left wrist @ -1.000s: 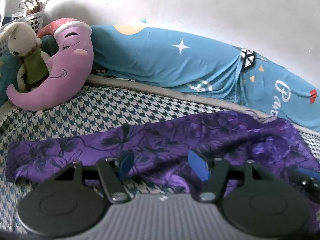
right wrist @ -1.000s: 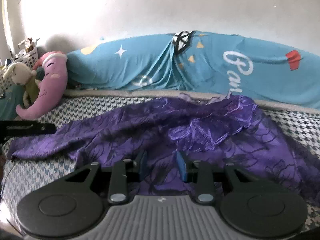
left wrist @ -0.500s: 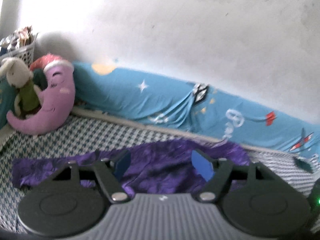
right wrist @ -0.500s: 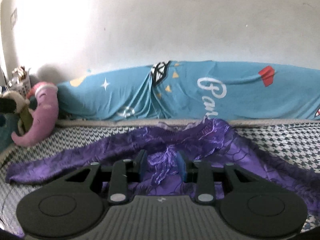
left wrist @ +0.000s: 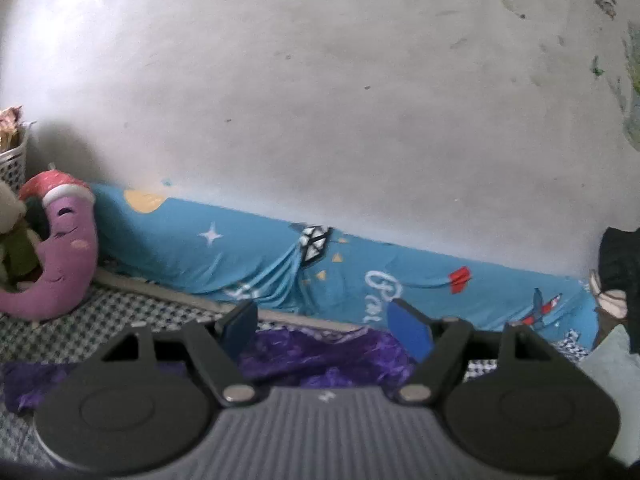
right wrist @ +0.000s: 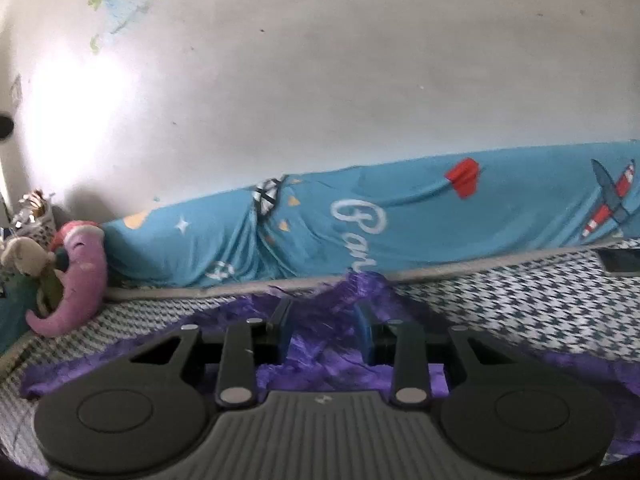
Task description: Fold clothes
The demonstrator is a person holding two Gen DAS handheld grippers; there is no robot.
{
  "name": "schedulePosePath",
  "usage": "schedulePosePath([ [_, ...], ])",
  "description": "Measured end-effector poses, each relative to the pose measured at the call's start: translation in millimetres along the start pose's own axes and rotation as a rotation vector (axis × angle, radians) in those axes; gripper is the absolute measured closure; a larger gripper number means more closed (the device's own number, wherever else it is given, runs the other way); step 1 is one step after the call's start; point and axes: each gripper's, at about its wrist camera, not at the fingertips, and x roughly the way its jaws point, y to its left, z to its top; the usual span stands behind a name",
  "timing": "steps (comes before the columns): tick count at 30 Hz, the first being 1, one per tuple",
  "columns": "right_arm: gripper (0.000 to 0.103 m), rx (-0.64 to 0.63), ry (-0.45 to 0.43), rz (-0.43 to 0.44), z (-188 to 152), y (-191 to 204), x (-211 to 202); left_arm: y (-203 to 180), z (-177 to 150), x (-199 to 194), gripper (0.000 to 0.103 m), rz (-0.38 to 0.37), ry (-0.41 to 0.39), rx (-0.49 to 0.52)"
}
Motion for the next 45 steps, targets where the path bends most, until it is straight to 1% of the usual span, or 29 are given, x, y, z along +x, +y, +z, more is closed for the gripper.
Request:
schedulePosePath([
  [2, 0.07, -0.004, 0.024, -0.024, -1, -4, 1, -8, -1, 4, 0.024, -0.015, 0.011, 0.004],
  [4, 0.069, 0.001, 0.055, -0.048, -2, -6, 5, -14, -5, 9, 0.018, -0.028, 0.026, 0.005],
  [6, 0.065, 0.009, 0.087, -0.07, -3, -7, 10, -16, -11, 17, 0.018, -0.033, 0.037, -0.002],
  [11, 0.065, 0.012, 0.147, -0.121, -5, -7, 23, -7, -30, 47, 0.017, -0.044, 0.085, -0.031],
  [16, 0.065, 0.034, 0.221, -0.159, -9, -8, 40, 5, -49, 79, 0.016, 0.009, 0.111, -0.011],
  [19, 0.063, 0.03, 0.246, -0.182, -12, -7, 49, 13, -58, 98, 0.015, 0.037, 0.129, -0.001],
  [21, 0.054, 0.031, 0.267, -0.2, -14, -6, 55, 18, -63, 111, 0.015, 0.058, 0.139, 0.015],
  [22, 0.053, 0.034, 0.281, -0.208, -15, -6, 58, 21, -66, 118, 0.015, 0.068, 0.141, 0.026],
  [24, 0.053, 0.041, 0.306, -0.208, -19, -6, 64, 28, -71, 131, 0.015, 0.078, 0.144, 0.042],
  [28, 0.053, 0.033, 0.35, -0.209, -24, -6, 75, 50, -79, 165, 0.015, 0.099, 0.16, 0.03],
  [31, 0.053, 0.003, 0.363, -0.191, -28, 0, 79, 69, -82, 189, 0.015, 0.125, 0.147, 0.018],
  [33, 0.053, -0.008, 0.374, -0.174, -29, 4, 81, 79, -85, 203, 0.015, 0.129, 0.134, 0.019],
  [37, 0.053, -0.05, 0.381, -0.136, -30, 16, 85, 93, -89, 237, 0.015, 0.134, 0.155, 0.023],
  [39, 0.053, -0.073, 0.384, -0.13, -29, 23, 88, 95, -93, 252, 0.015, 0.127, 0.168, 0.029],
  [42, 0.053, -0.076, 0.4, -0.109, -31, 27, 92, 96, -102, 273, 0.015, 0.112, 0.186, 0.042],
  [45, 0.053, -0.084, 0.415, -0.096, -35, 30, 95, 94, -109, 294, 0.015, 0.076, 0.207, 0.074],
])
